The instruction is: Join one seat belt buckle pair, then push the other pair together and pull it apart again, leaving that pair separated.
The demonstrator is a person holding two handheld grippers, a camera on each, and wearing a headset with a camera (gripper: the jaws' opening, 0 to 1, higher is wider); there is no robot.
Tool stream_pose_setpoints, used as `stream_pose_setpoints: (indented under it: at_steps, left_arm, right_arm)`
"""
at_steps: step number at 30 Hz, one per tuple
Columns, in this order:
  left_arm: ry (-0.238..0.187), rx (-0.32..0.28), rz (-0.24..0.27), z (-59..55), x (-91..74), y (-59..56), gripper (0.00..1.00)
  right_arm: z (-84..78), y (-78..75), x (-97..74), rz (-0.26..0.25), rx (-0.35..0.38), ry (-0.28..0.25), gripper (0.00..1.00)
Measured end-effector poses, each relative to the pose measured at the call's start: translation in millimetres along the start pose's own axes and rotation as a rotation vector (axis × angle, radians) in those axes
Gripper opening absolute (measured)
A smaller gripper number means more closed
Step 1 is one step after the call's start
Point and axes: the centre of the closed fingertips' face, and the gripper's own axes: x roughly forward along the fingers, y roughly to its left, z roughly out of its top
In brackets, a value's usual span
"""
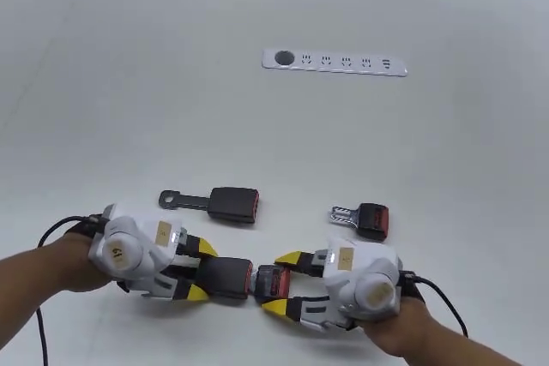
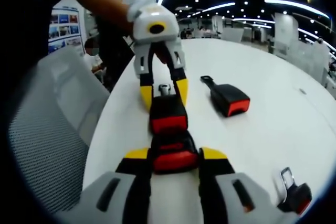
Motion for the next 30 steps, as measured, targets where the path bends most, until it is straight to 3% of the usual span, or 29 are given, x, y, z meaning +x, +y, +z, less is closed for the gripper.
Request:
stream_pose_setpoints:
  at_steps: [10, 12, 26, 30]
  left_arm:
    - [-0.005, 0.001, -0.004, 0.2, -0.4, 0.5, 0.30]
    - [-0.008, -0.002, -0.005, 1.5, -0.4, -0.1, 0.30]
    - [-0.021, -0.014, -0.006, 3.4, -0.2, 0.0, 0.30]
    - [-0.012, -0.009, -0.002, 4.3, 0.8, -0.2, 0.32]
  right_arm:
    - [0.0, 0.2, -0.4, 0.004, 0.003, -0.011, 0.33]
    - [-0.6, -0.5, -0.4, -0.001, -0.051, 0.006, 0.33]
    - [-0.2, -0.3, -1.9, -0.003, -0.008, -0.014, 0.34]
    - [0.9, -0.2, -0.3, 0.012, -0.029, 0.007, 0.35]
